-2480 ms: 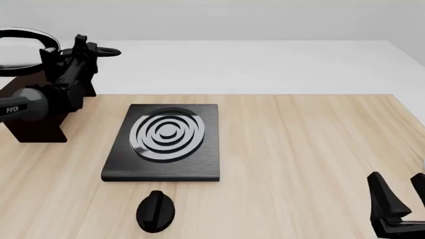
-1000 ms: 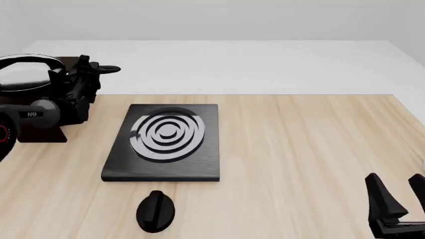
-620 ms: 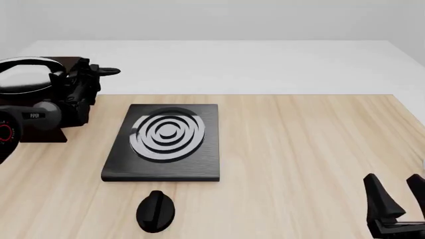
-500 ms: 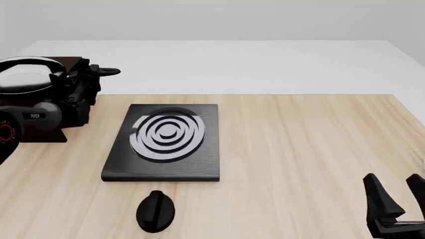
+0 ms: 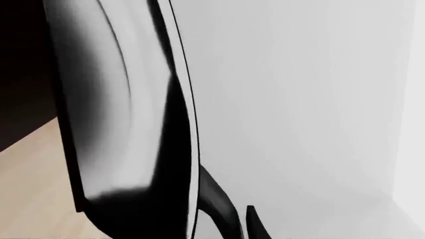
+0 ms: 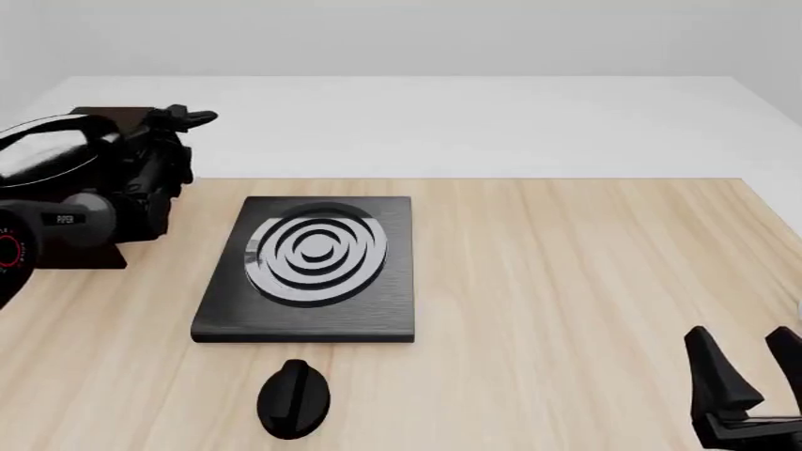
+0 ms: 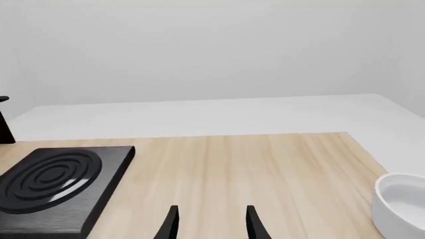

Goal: Put the frying pan on top of the cabinet.

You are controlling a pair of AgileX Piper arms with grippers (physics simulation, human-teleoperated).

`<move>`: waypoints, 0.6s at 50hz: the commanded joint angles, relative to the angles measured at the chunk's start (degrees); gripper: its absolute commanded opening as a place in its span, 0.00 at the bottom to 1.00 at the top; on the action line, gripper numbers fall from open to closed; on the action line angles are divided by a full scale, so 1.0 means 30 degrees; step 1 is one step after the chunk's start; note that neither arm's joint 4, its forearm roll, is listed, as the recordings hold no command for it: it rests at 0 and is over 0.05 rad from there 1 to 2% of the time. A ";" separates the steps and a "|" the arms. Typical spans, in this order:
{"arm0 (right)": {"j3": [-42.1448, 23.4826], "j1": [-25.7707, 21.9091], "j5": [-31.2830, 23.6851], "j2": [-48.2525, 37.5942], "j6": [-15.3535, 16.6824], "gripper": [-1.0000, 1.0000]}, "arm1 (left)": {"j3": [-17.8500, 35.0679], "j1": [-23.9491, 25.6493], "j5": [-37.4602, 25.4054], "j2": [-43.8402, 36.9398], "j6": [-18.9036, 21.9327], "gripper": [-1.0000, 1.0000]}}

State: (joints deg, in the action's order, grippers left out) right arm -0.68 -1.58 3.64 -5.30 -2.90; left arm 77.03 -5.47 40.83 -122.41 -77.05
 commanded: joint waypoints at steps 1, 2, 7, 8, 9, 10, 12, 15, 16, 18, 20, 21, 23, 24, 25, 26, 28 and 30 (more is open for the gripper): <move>-0.0037 -0.0030 -0.0120 0.0109 0.0002 1.00 | -0.0501 0.0122 0.0200 0.0413 0.0024 1.00; -0.0027 -0.0039 -0.0133 0.0144 0.0023 1.00 | -0.0622 0.0141 0.0179 0.0572 0.0169 1.00; -0.0035 -0.0027 -0.0212 0.0227 0.0015 1.00 | -0.1230 0.0270 0.0399 0.1038 0.0215 1.00; -0.0064 -0.0019 -0.0226 0.0209 0.0003 1.00 | -0.1333 0.0313 0.0449 0.1131 0.0243 1.00; -0.0104 -0.0018 -0.0247 0.0187 0.0003 1.00 | -0.1513 0.0350 0.0385 0.1348 0.0377 1.00; -0.0118 -0.0024 -0.0256 0.0181 -0.0002 1.00 | -0.1682 0.0363 0.0447 0.1460 0.0339 1.00; -0.0147 -0.0020 -0.0295 0.0194 -0.0018 1.00 | -0.2081 0.0427 0.0519 0.1808 0.0444 1.00; -0.0146 -0.0020 -0.0259 0.0173 -0.0033 1.00 | -0.2790 0.0640 0.0748 0.2246 0.0637 1.00; -0.0138 -0.0013 -0.0266 0.0188 -0.0040 1.00 | -0.3107 0.0706 0.0913 0.2408 0.0691 1.00; -0.0144 -0.0007 -0.0319 0.0247 -0.0055 1.00 | -0.3772 0.0727 0.1120 0.2804 0.0750 1.00; -0.0130 0.0010 -0.0380 0.0333 -0.0080 1.00 | -0.4311 0.0765 0.0856 0.3329 0.1320 1.00; -0.0120 0.0011 -0.0405 0.0381 -0.0096 1.00 | -0.4923 0.0931 0.1238 0.3499 0.1194 1.00; -0.0092 0.0007 -0.0389 0.0393 -0.0122 1.00 | -0.5571 0.1146 0.1320 0.3820 0.1524 1.00; -0.0079 0.0003 -0.0366 0.0383 -0.0145 1.00 | -0.6096 0.1233 0.1738 0.3724 0.1188 1.00; -0.0053 0.0010 -0.0369 0.0414 -0.0170 1.00 | -0.6774 0.1355 0.2068 0.3871 0.1100 1.00; -0.0053 0.0010 -0.0370 0.0416 -0.0170 1.00 | -0.6785 0.1355 0.2075 0.3875 0.1100 1.00; -0.0044 0.0031 -0.0393 0.0445 -0.0201 1.00 | -0.7398 0.1447 0.2493 0.4167 0.1167 1.00; -0.0048 0.0027 -0.0423 0.0479 -0.0210 1.00 | -0.7895 0.1573 0.2925 0.4017 0.0715 1.00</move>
State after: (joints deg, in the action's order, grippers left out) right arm -0.91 -1.55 2.62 -4.27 -3.26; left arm 61.57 -2.39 45.62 -112.90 -74.38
